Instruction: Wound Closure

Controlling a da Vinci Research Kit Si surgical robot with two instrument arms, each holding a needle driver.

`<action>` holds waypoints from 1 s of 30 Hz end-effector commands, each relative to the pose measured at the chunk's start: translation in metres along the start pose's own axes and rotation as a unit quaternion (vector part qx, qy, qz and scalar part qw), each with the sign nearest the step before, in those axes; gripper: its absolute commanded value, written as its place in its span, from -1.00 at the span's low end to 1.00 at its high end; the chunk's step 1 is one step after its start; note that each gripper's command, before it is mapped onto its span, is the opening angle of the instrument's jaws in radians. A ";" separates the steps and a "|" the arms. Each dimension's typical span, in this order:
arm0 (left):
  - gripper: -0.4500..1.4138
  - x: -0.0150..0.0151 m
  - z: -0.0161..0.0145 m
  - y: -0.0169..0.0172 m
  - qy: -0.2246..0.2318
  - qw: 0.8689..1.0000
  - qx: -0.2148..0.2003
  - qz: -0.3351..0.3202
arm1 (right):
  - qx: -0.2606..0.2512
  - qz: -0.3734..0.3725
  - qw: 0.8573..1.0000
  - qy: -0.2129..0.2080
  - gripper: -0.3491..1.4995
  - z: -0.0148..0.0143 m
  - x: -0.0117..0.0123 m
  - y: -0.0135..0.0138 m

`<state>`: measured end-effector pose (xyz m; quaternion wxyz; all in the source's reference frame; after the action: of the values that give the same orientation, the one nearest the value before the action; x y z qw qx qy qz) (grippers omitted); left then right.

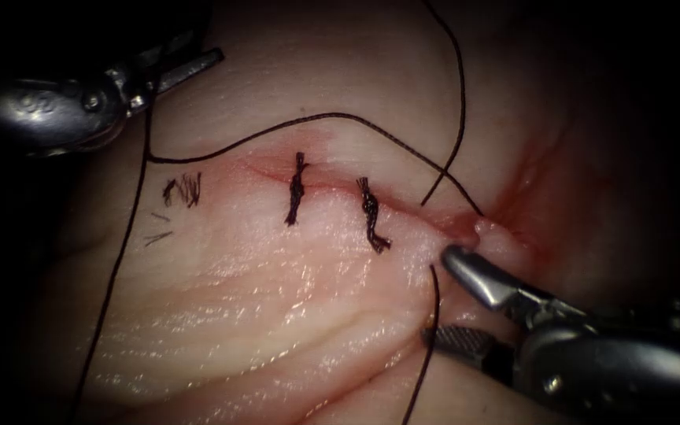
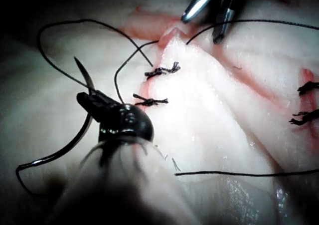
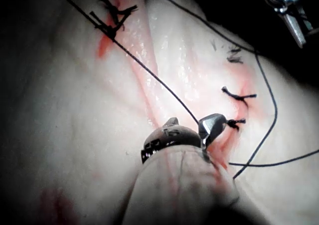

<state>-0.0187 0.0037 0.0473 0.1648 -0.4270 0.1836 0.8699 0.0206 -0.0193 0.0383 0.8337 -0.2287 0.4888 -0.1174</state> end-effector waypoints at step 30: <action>-1.00 0.0000 0.0031 -0.0001 0.005 1.000 -0.008 0.001 | 0.070 -0.021 0.996 0.052 -0.09 -0.0048 0.0212 -0.0083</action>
<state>-0.0202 0.0050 0.0486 0.1597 -0.4322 0.1775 0.8696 0.0262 -0.0362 0.0238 0.8161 -0.1784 0.5214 -0.1738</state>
